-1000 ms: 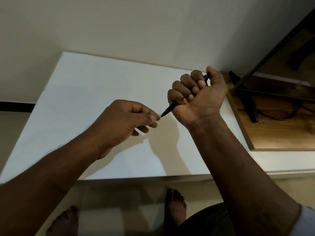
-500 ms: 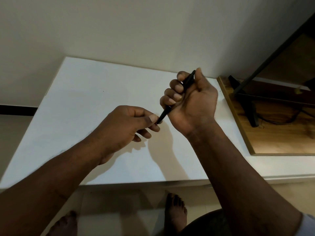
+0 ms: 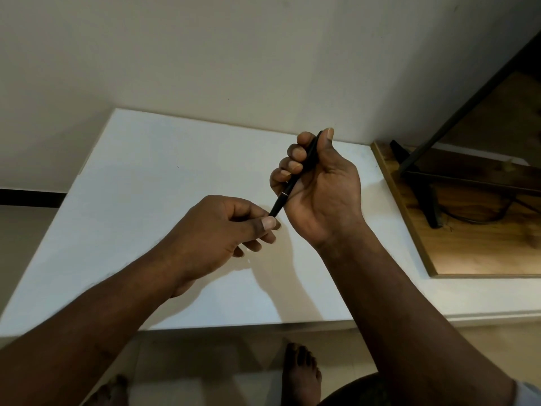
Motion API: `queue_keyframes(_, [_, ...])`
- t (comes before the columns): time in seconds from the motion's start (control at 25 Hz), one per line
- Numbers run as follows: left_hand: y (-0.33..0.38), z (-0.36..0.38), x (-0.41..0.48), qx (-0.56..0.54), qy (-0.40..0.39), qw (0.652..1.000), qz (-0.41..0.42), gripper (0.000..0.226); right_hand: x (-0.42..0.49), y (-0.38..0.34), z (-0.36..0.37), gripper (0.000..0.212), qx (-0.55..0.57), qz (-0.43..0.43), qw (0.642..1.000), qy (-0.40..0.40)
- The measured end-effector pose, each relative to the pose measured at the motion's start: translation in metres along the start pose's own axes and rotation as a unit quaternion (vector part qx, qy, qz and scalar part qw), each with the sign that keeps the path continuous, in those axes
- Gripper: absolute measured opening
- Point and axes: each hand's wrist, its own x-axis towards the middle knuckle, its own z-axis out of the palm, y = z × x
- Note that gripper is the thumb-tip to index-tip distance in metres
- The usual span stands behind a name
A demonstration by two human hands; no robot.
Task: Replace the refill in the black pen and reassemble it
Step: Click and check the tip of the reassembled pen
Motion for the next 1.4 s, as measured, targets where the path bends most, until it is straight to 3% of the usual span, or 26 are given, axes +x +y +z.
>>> queue_keyframes(0.56, [0.002, -0.001, 0.001, 0.059, 0.106, 0.992, 0.014, 0.017, -0.002, 0.000, -0.001, 0.041, -0.039, -0.014, 0.999, 0.006])
queue_keyframes(1.0, [0.002, 0.001, -0.005, 0.153, 0.189, 0.968, 0.067, 0.016, -0.001, 0.003, 0.000, 0.038, -0.034, -0.026, 0.999, 0.008])
queue_keyframes(1.24, [0.004, 0.001, -0.002, 0.044, 0.099, 0.994, 0.028, 0.042, -0.001, -0.005, -0.004, 0.046, 0.022, -0.006, 0.998, 0.053])
queue_keyframes(1.4, [0.003, 0.003, -0.001, 0.037, 0.070, 0.997, 0.010, 0.043, -0.002, -0.009, -0.005, 0.048, 0.011, 0.013, 0.997, 0.069])
